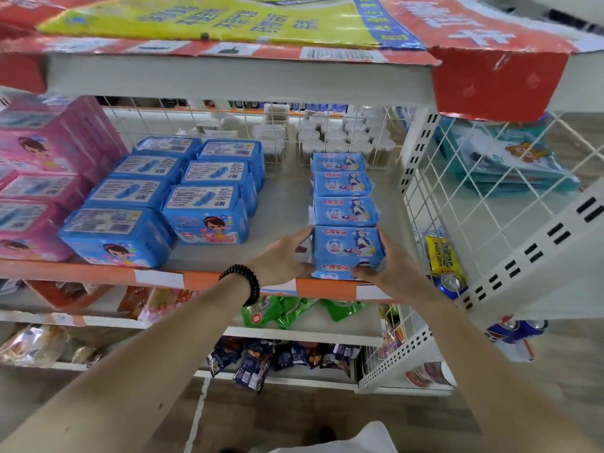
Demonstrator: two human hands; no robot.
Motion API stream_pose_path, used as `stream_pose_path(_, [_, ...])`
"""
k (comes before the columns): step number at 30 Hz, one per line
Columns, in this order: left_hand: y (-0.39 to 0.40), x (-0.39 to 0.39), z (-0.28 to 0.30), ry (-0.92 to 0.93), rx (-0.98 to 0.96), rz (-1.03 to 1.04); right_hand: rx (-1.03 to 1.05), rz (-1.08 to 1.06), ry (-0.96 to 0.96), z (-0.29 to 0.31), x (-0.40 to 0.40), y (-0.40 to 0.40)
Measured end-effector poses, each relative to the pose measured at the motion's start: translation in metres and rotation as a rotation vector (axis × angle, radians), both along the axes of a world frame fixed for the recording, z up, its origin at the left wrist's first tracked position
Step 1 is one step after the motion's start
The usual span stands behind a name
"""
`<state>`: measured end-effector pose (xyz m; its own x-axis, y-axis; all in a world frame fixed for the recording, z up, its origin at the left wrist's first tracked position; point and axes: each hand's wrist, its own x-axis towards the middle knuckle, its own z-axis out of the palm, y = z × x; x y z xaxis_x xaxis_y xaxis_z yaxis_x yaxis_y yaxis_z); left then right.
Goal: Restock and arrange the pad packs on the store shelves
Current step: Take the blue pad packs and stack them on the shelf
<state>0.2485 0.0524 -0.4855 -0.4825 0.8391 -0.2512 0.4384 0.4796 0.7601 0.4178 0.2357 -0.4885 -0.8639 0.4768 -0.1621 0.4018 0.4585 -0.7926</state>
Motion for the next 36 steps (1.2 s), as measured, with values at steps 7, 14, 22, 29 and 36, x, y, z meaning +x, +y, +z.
stream_pose_path(7, [-0.026,0.011,0.015,0.271,-0.065,0.091,0.146,-0.161,-0.046,0.008,0.011,-0.016])
stream_pose_path(14, [-0.046,0.023,0.031,0.814,0.046,0.202,0.441,-0.247,0.055,0.024,-0.001,-0.052])
stream_pose_path(22, [-0.092,0.015,0.056,0.883,0.160,0.221,0.607,-0.173,0.085,0.062,-0.025,-0.122])
stream_pose_path(29, [-0.158,0.018,0.092,0.880,0.282,0.194,0.661,-0.155,0.279,0.082,-0.037,-0.187])
stream_pose_path(36, [-0.211,0.022,0.127,0.839,0.403,0.095,0.563,-0.120,0.471,0.120,-0.025,-0.249])
